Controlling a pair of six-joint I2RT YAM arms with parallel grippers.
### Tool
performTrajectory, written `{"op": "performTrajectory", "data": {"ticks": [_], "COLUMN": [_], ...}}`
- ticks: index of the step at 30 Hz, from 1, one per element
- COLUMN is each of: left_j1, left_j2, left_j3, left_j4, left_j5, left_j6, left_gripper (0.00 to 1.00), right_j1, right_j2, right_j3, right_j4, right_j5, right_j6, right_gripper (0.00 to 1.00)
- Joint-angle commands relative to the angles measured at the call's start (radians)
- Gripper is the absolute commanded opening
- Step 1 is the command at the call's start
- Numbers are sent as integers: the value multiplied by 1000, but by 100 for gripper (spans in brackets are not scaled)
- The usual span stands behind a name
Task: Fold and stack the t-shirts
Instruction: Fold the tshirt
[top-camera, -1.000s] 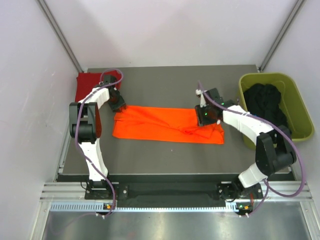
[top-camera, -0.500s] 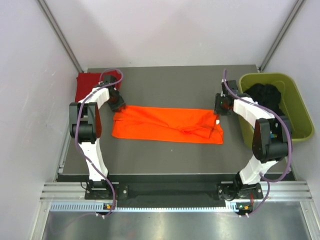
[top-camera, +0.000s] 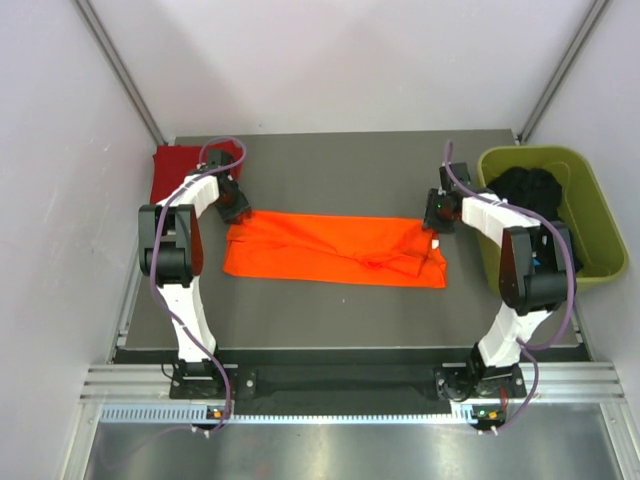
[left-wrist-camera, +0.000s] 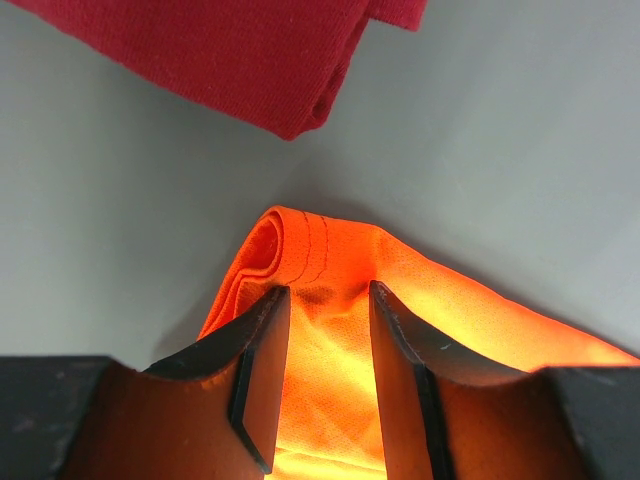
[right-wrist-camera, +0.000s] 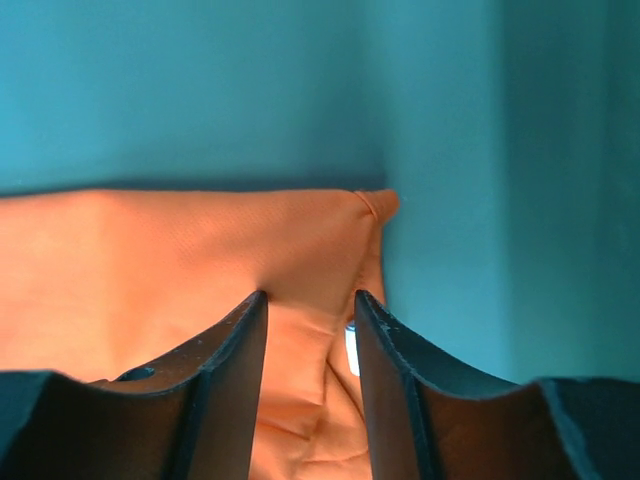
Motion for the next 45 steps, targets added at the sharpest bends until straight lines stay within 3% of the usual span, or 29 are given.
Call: {"op": "performTrajectory", "data": {"ticks": [1,4,5,7,27,30,32,36,39,41,45], "left_j1": [10,9,9,9,10,10,9,10,10,9,9], "left_j2": [33,36,36,41,27,21,12,-14,-40,-69,-118], "left_j3": [5,8,10,10,-13,-7,11,45,70,76,83], "left_j4": [-10,-12,-10,-13,4,5,4,-19,-30,-30,-33], "left_j5": [-63,-71,-71,-86,-180,-162,-125,-94,-45,-10,55], "left_j6": [2,2,2,2,-35,-36,-29,-20,-6,-1,2], "left_gripper": [43,43,43,44,47,47,48,53,54,55,59], "right_j1": [-8,-11,-14,-28,-76,-76,-71,-56,-13,40,148], "right_j2": [6,15,23,32,141,128,104,59,38,12,12], "right_j3": [21,22,27,53,205,213,245,269,280,244,211], "right_j4": [79,95,103,100,216,207,137,41,-12,6,-44], "right_j5": [-19,-21,-19,-12,-71,-74,-52,-71,-209,-386,-531], "right_j6": [40,43,36,27,-111,-131,-160,-197,-262,-381,-664], "right_gripper": [40,31,14,0,0,13,30,41,44,46,53]}}
